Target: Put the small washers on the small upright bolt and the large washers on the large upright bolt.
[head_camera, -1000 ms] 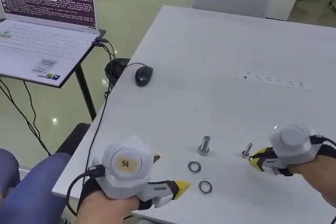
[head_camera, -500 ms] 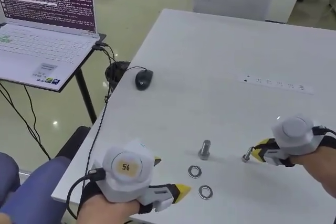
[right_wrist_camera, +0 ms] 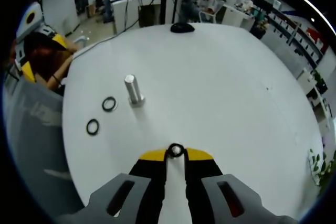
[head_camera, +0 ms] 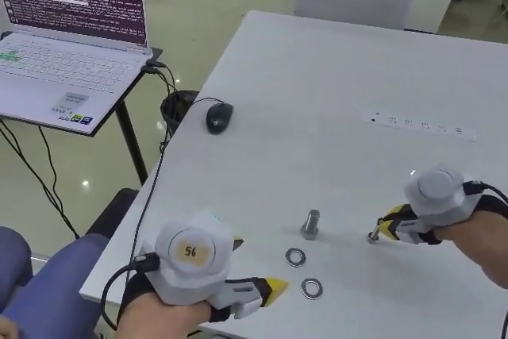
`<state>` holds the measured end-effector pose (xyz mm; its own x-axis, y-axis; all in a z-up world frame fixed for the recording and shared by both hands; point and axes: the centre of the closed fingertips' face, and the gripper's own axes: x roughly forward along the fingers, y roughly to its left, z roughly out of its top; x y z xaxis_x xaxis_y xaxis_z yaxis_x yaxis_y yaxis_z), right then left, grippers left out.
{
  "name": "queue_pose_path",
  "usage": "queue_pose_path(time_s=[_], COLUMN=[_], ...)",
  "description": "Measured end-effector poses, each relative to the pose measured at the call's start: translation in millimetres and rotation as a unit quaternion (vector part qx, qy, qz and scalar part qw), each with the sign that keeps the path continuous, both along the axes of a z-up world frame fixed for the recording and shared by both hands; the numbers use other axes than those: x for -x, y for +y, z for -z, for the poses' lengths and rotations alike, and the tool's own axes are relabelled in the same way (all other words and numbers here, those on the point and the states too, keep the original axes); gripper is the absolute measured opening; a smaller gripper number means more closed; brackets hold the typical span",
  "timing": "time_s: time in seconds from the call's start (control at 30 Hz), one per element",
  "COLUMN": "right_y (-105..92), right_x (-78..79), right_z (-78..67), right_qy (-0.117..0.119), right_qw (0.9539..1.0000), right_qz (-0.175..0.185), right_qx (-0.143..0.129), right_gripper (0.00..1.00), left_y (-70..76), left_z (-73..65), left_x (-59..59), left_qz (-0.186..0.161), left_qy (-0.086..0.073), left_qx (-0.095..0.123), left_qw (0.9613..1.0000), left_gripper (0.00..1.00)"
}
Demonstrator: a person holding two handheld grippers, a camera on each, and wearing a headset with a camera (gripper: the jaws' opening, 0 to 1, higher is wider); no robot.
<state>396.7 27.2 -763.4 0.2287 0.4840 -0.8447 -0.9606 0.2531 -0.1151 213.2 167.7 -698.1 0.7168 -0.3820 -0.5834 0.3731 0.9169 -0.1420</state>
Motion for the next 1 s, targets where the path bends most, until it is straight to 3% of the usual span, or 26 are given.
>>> queue_pose_path(time_s=[0.33, 0.63, 0.8, 1.0], right_y=[-1.6, -3.2, -2.9, -13.9], right_x=[5.5, 7.0, -0.2, 4.8], right_z=[13.3, 39.9, 41.1, 39.2], right_qy=[0.014, 0.034, 0.036, 0.036], right_qw=[0.9996, 0.9985, 0.9987, 0.9988], right_qz=[-0.009, -0.003, 0.002, 0.012], right_qx=[0.024, 0.043, 0.036, 0.031], right_gripper=[0.14, 0.14, 0.15, 0.17], left_y=[1.3, 4.8, 7.5, 6.1], left_z=[1.9, 3.7, 2.9, 2.6], left_x=[2.7, 3.6, 3.2, 1.2], left_qz=[-0.003, -0.007, -0.012, -0.013], left_qy=[0.003, 0.006, 0.007, 0.006], left_qx=[0.0, -0.002, -0.001, 0.0], left_qw=[1.0, 1.0, 0.9999, 0.9999], left_gripper=[0.54, 0.54, 0.54, 0.54])
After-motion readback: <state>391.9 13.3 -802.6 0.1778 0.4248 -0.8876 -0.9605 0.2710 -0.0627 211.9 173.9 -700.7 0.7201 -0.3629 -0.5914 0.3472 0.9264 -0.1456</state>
